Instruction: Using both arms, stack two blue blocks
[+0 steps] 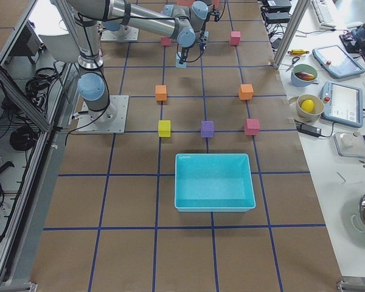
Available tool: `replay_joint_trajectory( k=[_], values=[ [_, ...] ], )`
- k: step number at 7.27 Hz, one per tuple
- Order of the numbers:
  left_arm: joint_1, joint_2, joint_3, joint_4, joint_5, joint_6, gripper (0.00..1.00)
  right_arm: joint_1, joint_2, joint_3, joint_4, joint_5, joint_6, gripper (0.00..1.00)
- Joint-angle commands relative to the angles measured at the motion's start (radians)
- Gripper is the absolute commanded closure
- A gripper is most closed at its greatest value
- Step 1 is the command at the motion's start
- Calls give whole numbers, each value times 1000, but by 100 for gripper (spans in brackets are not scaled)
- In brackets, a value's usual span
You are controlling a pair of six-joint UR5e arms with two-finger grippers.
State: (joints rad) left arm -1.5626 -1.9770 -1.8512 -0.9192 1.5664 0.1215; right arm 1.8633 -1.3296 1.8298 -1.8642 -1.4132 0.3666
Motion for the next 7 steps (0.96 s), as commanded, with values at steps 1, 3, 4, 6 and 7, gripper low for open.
replay_joint_trajectory(
  k=[1,3,4,6,7],
  values=[
    [-1,-3,-2,3,1,4,12,98,50,72,-207,-1,52,100],
    [-1,-6,0,3,1,1,13,115,56,83,-219,2,68,100],
    [-1,-6,1,3,1,9,24,120,61,88,-214,0,68,100],
    [-1,-6,3,6,1,13,54,132,67,104,-219,3,64,94],
    [-1,-6,4,6,1,13,68,135,75,105,-220,4,66,75]
  ],
)
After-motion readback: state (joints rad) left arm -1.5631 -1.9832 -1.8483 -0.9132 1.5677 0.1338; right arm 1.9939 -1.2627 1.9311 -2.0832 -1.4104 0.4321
